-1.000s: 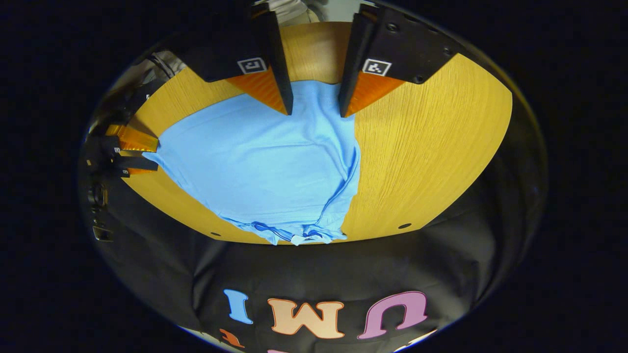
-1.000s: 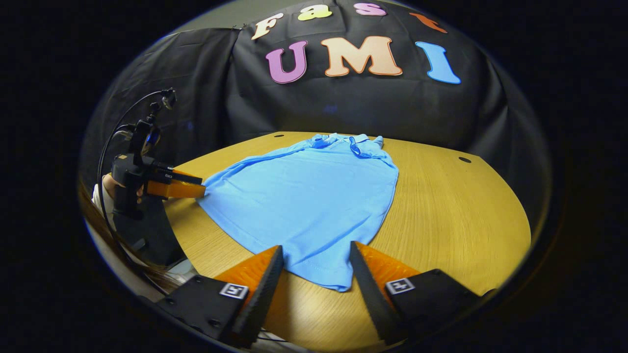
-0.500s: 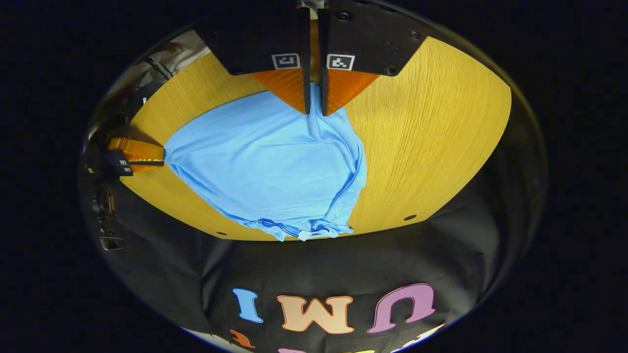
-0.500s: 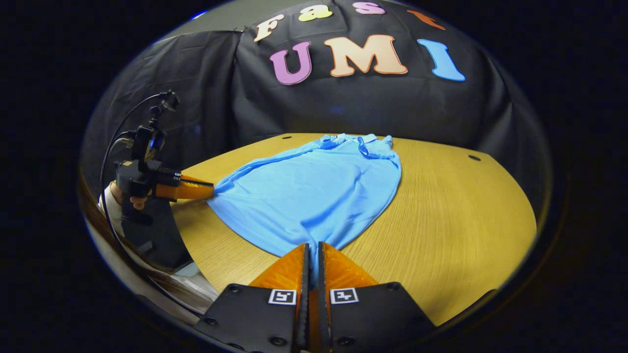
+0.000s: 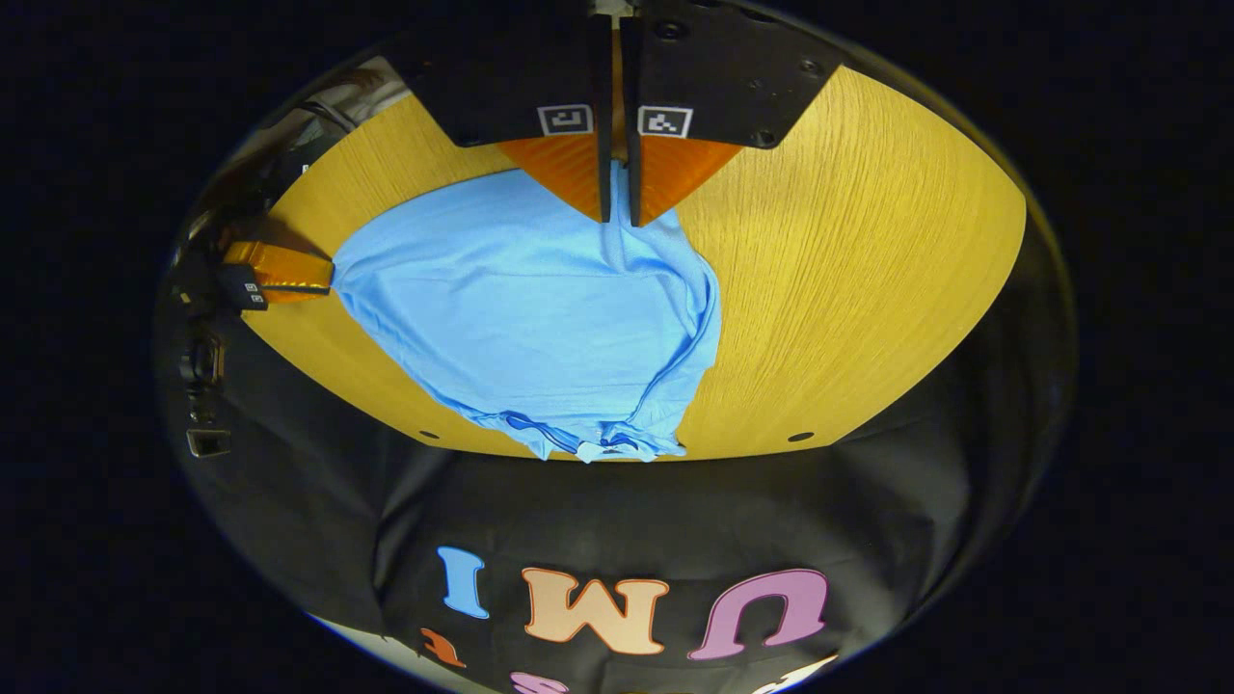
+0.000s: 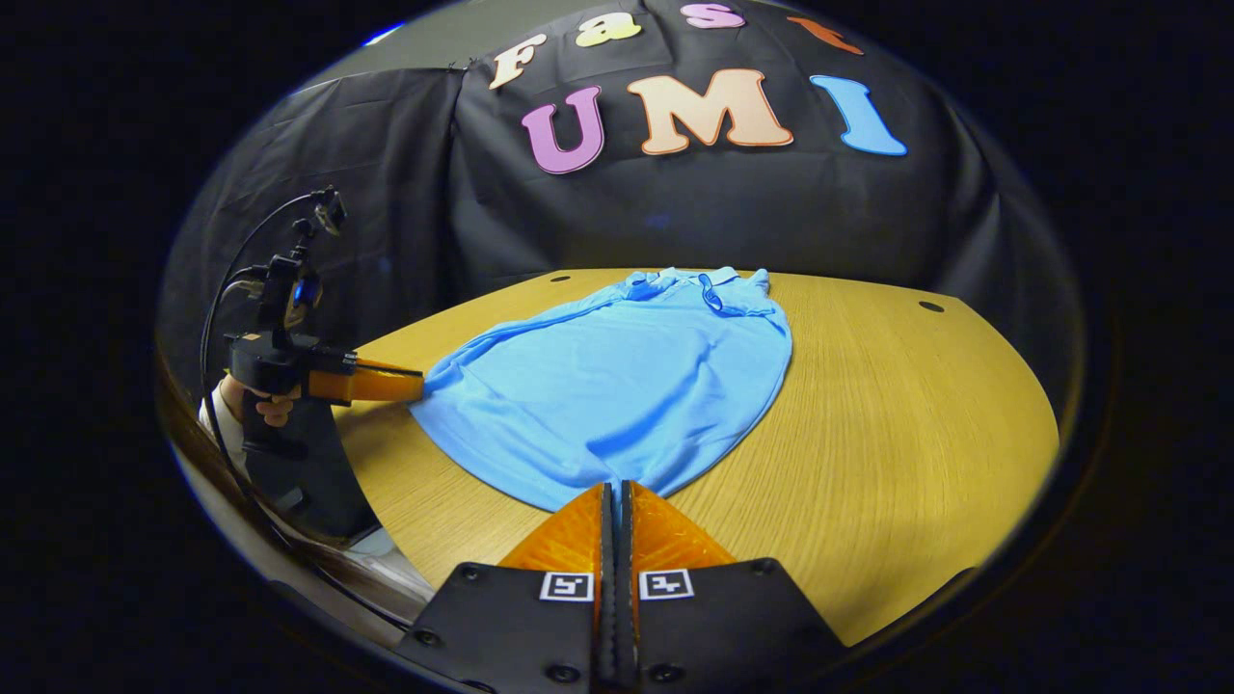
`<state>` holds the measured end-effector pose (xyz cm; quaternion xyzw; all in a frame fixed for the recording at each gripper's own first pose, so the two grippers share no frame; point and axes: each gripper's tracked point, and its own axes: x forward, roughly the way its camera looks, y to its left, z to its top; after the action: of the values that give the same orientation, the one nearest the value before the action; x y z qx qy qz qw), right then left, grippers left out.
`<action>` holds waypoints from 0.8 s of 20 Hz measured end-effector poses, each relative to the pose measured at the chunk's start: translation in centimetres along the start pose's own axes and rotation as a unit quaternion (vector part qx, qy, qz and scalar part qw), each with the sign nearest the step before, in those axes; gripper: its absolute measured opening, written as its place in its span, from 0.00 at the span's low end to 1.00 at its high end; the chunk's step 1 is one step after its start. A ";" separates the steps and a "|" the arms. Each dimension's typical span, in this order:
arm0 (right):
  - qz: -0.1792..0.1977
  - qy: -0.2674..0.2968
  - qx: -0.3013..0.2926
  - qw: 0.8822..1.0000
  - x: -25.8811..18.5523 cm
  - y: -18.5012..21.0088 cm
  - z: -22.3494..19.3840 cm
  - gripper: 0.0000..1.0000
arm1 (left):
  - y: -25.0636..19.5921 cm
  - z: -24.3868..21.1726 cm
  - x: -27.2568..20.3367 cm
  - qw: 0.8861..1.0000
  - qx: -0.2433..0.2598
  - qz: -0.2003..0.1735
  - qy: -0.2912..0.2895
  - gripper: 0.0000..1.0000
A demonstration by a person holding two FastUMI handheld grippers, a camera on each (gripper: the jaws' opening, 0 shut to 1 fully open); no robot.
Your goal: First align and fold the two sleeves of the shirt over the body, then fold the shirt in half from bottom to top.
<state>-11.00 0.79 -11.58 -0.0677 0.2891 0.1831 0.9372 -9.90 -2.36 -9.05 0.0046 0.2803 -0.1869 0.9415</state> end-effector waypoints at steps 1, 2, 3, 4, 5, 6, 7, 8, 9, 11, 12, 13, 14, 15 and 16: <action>-0.006 0.000 0.003 1.000 0.1 -0.3 0.2 0.03 | 0.0 0.3 0.2 1.000 -0.004 0.001 -0.003 0.02; -0.013 0.000 0.006 1.000 0.2 -0.7 0.5 0.03 | -0.1 0.7 0.3 1.000 -0.009 -0.003 -0.006 0.02; -0.018 -0.002 0.009 1.000 0.3 -1.0 1.0 0.03 | -0.2 1.3 0.3 1.000 -0.014 -0.005 -0.012 0.01; -0.022 -0.005 0.013 1.000 0.0 -1.4 1.6 0.02 | -0.3 2.2 0.4 1.000 -0.017 -0.011 -0.020 0.01; -0.028 -0.010 0.017 0.999 0.0 -1.8 2.3 0.03 | -0.5 3.1 0.4 0.999 -0.021 -0.015 -0.030 0.01; -0.034 -0.010 0.020 0.999 0.2 -2.3 2.9 0.03 | -0.6 4.0 0.4 0.999 -0.023 -0.020 -0.038 0.01; -0.039 -0.006 0.028 0.999 0.3 -2.9 3.3 0.03 | -0.6 5.1 0.5 0.998 -0.025 -0.023 -0.051 0.01; -0.041 -0.009 0.032 0.999 0.5 -3.1 4.0 0.03 | -0.4 6.0 0.8 0.998 -0.027 -0.024 -0.060 0.01; -0.043 -0.010 0.038 0.998 0.8 -3.4 4.6 0.03 | -0.4 6.8 1.0 0.997 -0.029 -0.027 -0.067 0.01; -0.048 -0.011 0.046 0.998 1.0 -3.9 6.1 0.03 | -0.4 8.4 1.6 0.996 -0.032 -0.033 -0.079 0.01; -0.051 -0.009 0.048 0.998 1.3 -4.3 6.7 0.03 | -0.5 9.2 1.9 0.995 -0.032 -0.034 -0.086 0.01; -0.051 -0.009 0.050 0.997 1.5 -4.6 7.5 0.03 | -0.4 10.0 2.3 0.995 -0.031 -0.036 -0.091 0.01; -0.050 -0.009 0.051 0.997 1.8 -4.8 8.3 0.03 | -0.3 10.8 2.7 0.994 -0.030 -0.036 -0.097 0.01; -0.051 -0.007 0.051 0.997 2.0 -5.0 9.0 0.03 | -0.1 11.5 3.1 0.994 -0.029 -0.036 -0.100 0.01; -0.054 -0.008 0.051 0.997 2.3 -5.4 9.7 0.03 | 0.0 12.2 3.5 0.994 -0.030 -0.038 -0.102 0.01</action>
<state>-2.19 -1.21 -4.80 -0.0340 0.2868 0.1175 0.9501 -0.77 -4.99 -0.64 -0.0528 0.1884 -0.2132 0.9572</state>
